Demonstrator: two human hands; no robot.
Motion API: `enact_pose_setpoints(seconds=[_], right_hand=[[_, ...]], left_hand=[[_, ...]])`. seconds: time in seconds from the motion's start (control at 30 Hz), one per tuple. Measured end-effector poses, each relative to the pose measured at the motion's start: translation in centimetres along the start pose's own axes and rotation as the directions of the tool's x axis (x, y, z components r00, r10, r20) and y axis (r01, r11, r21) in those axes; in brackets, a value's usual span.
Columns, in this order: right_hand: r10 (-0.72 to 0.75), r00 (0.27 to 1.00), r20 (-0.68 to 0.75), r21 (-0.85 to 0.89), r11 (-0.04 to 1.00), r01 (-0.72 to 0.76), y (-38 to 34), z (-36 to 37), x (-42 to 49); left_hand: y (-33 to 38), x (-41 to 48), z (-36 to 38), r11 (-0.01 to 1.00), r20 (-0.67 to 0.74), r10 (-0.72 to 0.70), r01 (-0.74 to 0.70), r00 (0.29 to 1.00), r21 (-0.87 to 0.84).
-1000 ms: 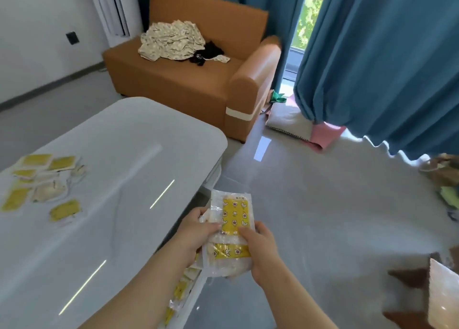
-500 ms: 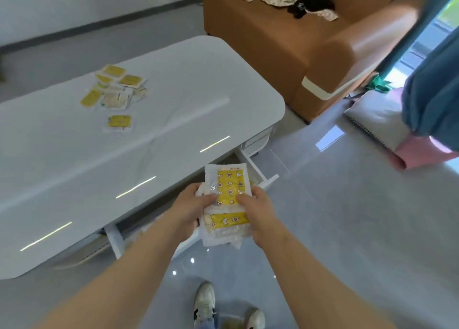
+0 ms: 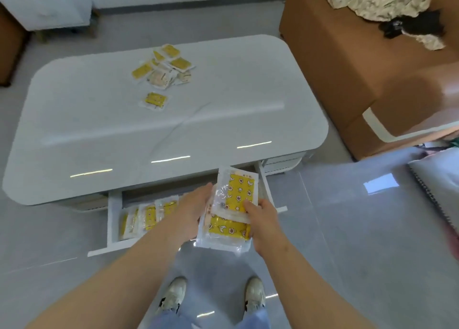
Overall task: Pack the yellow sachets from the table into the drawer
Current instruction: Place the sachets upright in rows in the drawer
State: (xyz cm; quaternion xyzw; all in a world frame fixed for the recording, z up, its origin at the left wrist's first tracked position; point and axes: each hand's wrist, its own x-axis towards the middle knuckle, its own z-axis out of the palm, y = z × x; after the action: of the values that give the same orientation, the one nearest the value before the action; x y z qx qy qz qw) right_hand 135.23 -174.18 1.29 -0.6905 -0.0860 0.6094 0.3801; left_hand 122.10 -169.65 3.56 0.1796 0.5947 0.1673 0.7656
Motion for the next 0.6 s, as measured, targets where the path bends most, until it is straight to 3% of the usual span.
enact_pose_setpoints(seconds=[0.17, 0.3, 0.4, 0.47, 0.6], right_hand=[[0.03, 0.999, -0.022, 0.029, 0.999, -0.029, -1.7, -3.4, 3.2], [0.069, 0.992, -0.108, 0.092, 0.994, -0.059, -2.1, -4.1, 6.9], [0.057, 0.995, -0.082, 0.058, 0.997, -0.053, -2.0, -3.4, 10.4], [0.062, 0.996, -0.064, -0.005, 0.998, -0.063, -1.6, -2.6, 13.3], [0.058, 0.985, -0.165, -0.16, 0.984, -0.084, 0.5, -1.8, 20.0]], left_hand=[[-0.2, 3.0, 3.8, 0.999, -0.097, -0.015, 0.019, 0.995, 0.043], [-0.3, 6.7, 4.4, 0.995, -0.062, -0.032, 0.037, 0.998, 0.09], [-0.4, 10.3, 2.7, 0.992, -0.075, -0.028, 0.037, 0.997, 0.122], [-0.2, 13.0, 1.1, 0.986, -0.133, -0.031, 0.052, 0.991, 0.157], [-0.1, 18.5, -2.6, 0.975, -0.354, -0.012, 0.089, 0.935, 0.203]])
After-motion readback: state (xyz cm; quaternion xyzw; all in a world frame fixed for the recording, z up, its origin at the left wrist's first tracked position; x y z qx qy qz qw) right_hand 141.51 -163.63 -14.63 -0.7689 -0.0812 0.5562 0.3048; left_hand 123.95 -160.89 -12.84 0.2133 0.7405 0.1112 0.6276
